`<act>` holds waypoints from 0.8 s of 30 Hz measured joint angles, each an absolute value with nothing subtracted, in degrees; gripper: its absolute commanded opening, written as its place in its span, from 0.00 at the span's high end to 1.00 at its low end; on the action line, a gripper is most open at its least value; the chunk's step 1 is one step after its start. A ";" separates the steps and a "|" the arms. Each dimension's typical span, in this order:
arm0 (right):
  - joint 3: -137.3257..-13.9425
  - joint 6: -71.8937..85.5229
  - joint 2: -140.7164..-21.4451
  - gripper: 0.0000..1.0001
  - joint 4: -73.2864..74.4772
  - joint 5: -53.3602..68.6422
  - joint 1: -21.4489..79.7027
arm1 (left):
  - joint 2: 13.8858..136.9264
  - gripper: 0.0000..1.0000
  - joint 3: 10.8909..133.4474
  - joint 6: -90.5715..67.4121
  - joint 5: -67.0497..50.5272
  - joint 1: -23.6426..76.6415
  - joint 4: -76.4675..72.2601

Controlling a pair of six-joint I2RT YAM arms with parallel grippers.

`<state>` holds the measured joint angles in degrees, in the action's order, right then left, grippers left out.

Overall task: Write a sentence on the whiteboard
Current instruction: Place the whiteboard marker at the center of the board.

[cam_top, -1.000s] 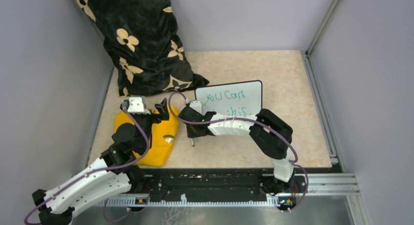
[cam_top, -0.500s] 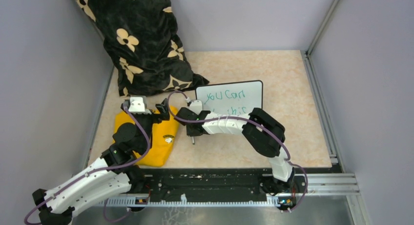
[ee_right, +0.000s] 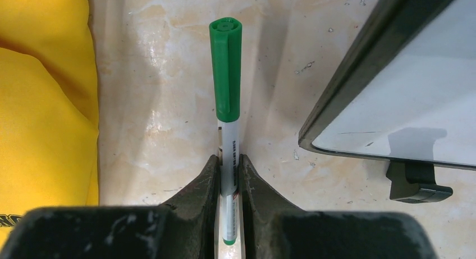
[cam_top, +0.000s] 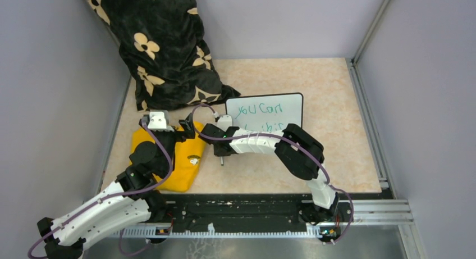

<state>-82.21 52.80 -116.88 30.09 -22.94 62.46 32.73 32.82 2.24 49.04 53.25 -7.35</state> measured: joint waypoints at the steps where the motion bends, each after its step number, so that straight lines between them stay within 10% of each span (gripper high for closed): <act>1: -82.26 52.77 -116.88 1.00 30.11 -22.92 62.46 | 32.73 0.01 32.82 2.24 49.04 53.25 -7.35; 24: -86.76 52.75 -117.54 1.00 33.74 -24.14 63.53 | 32.71 0.02 32.82 2.22 48.53 53.25 -7.44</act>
